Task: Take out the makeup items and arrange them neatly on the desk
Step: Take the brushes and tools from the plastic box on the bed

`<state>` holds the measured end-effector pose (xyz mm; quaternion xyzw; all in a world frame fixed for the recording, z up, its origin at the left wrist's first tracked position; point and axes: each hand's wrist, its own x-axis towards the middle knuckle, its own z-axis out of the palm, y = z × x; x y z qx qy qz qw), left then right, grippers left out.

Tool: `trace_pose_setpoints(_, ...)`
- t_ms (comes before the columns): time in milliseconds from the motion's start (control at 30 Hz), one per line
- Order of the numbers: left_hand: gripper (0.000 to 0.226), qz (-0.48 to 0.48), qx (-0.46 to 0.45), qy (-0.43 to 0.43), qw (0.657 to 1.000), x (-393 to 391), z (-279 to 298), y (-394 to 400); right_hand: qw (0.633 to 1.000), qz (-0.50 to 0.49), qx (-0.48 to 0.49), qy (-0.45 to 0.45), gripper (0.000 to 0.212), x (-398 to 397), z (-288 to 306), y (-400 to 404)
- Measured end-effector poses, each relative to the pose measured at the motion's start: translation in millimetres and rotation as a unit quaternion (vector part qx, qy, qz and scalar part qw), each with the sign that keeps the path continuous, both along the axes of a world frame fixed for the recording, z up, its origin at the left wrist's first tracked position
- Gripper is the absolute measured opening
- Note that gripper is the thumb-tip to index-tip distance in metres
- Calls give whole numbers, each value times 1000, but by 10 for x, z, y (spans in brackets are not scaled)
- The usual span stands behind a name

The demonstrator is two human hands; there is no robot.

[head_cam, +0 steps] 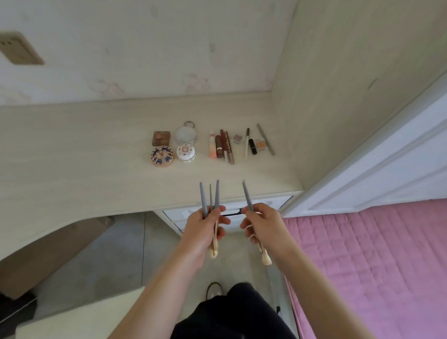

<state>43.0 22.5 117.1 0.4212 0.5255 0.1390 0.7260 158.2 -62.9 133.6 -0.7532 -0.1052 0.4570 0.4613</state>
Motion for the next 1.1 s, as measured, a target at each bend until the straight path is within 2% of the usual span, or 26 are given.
trace_pose_setpoints(333, 18, -4, -34, 9, 999, 937, -158, 615, 998, -42, -44, -4, 13, 896, -77, 602)
trace_pose_setpoints(500, 17, -27, -51, 19, 998, 1549, -255, 835, 996, -37, -66, -53, 9, 1434, -203, 871)
trace_pose_setpoints(800, 9, -17, -140, 27, 990, 2479, -547, 1202, 975, -12, -143, -169, 9, 2259, -495, 1279)
trace_pose_setpoints(933, 8, -37, -156, 17, 987, 2782, -664, 1335, 971, -12, -162, -173, 11, 2487, -638, 1439)
trace_pose_setpoints(1100, 9, -70, -143, 52, 986, 3023, -828, 1495, 957, 26, -210, -197, 18, 2678, -780, 1618)
